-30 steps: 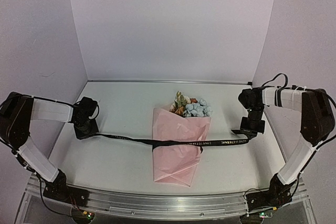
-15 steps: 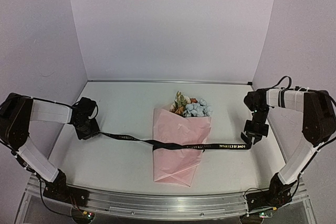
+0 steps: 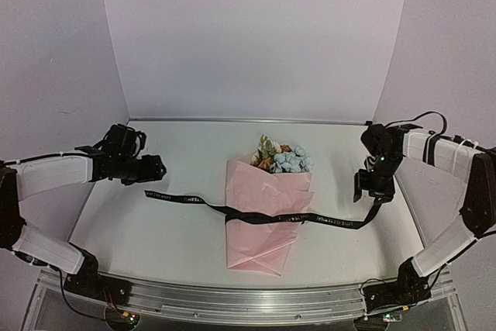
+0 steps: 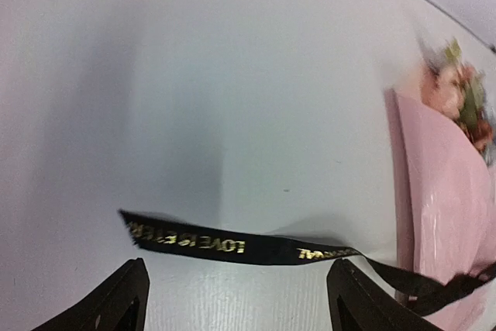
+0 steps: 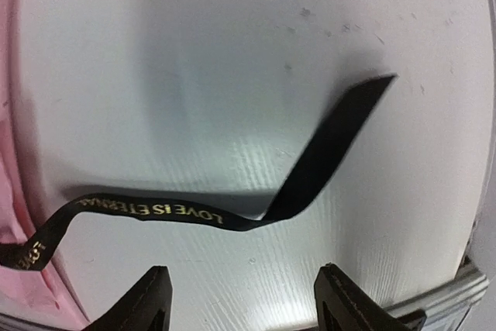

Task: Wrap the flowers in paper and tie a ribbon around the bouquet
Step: Cross the ribbon over the folded bouquet, then tie the ribbon around the folded bouquet.

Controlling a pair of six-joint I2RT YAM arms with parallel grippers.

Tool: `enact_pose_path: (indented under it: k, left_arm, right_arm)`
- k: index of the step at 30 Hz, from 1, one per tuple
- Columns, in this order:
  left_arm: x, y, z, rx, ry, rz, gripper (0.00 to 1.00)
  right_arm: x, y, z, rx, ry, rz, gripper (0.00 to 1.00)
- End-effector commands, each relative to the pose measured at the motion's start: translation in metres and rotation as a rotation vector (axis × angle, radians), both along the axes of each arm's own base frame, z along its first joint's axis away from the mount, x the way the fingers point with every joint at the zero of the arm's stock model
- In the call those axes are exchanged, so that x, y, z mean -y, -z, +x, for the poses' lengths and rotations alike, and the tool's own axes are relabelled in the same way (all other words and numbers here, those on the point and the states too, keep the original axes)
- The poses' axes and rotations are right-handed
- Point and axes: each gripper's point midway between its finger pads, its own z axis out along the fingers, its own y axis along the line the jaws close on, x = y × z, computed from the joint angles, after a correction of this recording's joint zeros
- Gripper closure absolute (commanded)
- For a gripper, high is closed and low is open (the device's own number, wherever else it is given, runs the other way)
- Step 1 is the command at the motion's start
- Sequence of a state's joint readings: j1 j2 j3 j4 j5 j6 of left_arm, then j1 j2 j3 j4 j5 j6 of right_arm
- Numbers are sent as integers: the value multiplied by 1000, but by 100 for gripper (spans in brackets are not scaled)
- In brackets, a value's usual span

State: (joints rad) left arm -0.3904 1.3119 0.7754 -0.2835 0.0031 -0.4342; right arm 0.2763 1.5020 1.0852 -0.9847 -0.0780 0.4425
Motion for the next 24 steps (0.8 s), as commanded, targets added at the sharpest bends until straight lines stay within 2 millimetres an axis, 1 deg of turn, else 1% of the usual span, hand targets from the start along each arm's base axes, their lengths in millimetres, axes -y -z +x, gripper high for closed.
enact_pose_path:
  k: [1, 3, 4, 5, 7, 9, 11, 12, 15, 17, 20, 24]
  left_arm:
    - [94, -28, -7, 182, 463, 90, 20]
    - [118, -34, -16, 292, 614, 132, 22]
    - [126, -34, -25, 337, 682, 154, 22]
    - [132, -37, -28, 397, 745, 182, 22]
    - [138, -35, -33, 451, 851, 233, 21]
    - [145, -26, -41, 477, 973, 277, 22]
    - [152, -10, -49, 499, 1090, 338, 22]
    - [156, -3, -52, 513, 1139, 383, 22]
    - [160, 21, -52, 511, 1210, 498, 23]
    - [162, 27, -47, 547, 1228, 564, 23]
    - [168, 31, -42, 596, 1258, 615, 23]
    - [177, 39, -43, 609, 1320, 642, 24]
  right_arm:
    - [-39, -10, 8, 147, -302, 50, 34]
    - [-56, -7, 9, 195, -401, 89, 33]
    - [-67, -8, 10, 225, -454, 121, 32]
    - [-74, -6, 7, 235, -493, 141, 31]
    - [-89, -3, 3, 272, -588, 177, 29]
    - [-100, -1, 0, 309, -658, 206, 29]
    - [-109, 1, -2, 346, -725, 226, 28]
    - [-111, 1, -2, 367, -746, 230, 28]
    - [-113, -1, -3, 401, -776, 225, 28]
    - [-113, -1, -4, 411, -794, 219, 28]
    - [-112, -1, -9, 424, -831, 202, 28]
    - [-109, 4, -19, 428, -900, 192, 26]
